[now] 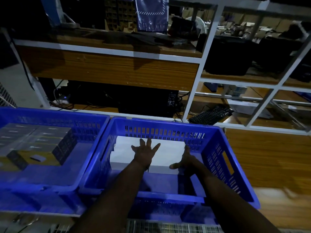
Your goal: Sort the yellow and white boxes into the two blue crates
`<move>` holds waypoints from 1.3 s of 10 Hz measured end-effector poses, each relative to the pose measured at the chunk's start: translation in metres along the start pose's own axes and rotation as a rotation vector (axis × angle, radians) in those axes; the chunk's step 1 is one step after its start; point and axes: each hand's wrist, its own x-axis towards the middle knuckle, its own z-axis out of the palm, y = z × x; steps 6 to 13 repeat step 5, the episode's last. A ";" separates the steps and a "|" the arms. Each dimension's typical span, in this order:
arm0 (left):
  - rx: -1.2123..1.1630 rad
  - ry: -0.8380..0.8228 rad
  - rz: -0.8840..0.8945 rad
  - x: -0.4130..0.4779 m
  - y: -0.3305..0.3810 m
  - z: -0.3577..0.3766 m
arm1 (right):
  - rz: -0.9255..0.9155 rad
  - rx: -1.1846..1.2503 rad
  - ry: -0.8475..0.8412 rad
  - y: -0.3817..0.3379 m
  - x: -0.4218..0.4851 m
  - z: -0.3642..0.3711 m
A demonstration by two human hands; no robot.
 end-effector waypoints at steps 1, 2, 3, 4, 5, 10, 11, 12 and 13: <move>-0.045 -0.049 0.035 -0.009 -0.006 -0.011 | -0.038 0.039 0.020 0.002 0.000 0.002; -0.060 -0.043 0.054 -0.018 -0.013 -0.021 | -0.042 0.026 0.020 -0.004 -0.006 -0.001; -0.050 -0.021 0.039 -0.026 -0.020 -0.027 | -0.052 -0.067 0.025 -0.006 -0.004 -0.005; -0.077 -0.006 0.003 -0.035 -0.026 -0.026 | -0.011 -0.270 0.067 -0.009 -0.007 -0.006; -0.123 0.019 -0.039 -0.045 -0.031 -0.034 | 0.014 -0.507 0.226 -0.006 -0.005 -0.011; -0.123 0.019 -0.039 -0.045 -0.031 -0.034 | 0.014 -0.507 0.226 -0.006 -0.005 -0.011; -0.123 0.019 -0.039 -0.045 -0.031 -0.034 | 0.014 -0.507 0.226 -0.006 -0.005 -0.011; -0.123 0.019 -0.039 -0.045 -0.031 -0.034 | 0.014 -0.507 0.226 -0.006 -0.005 -0.011; -0.123 0.019 -0.039 -0.045 -0.031 -0.034 | 0.014 -0.507 0.226 -0.006 -0.005 -0.011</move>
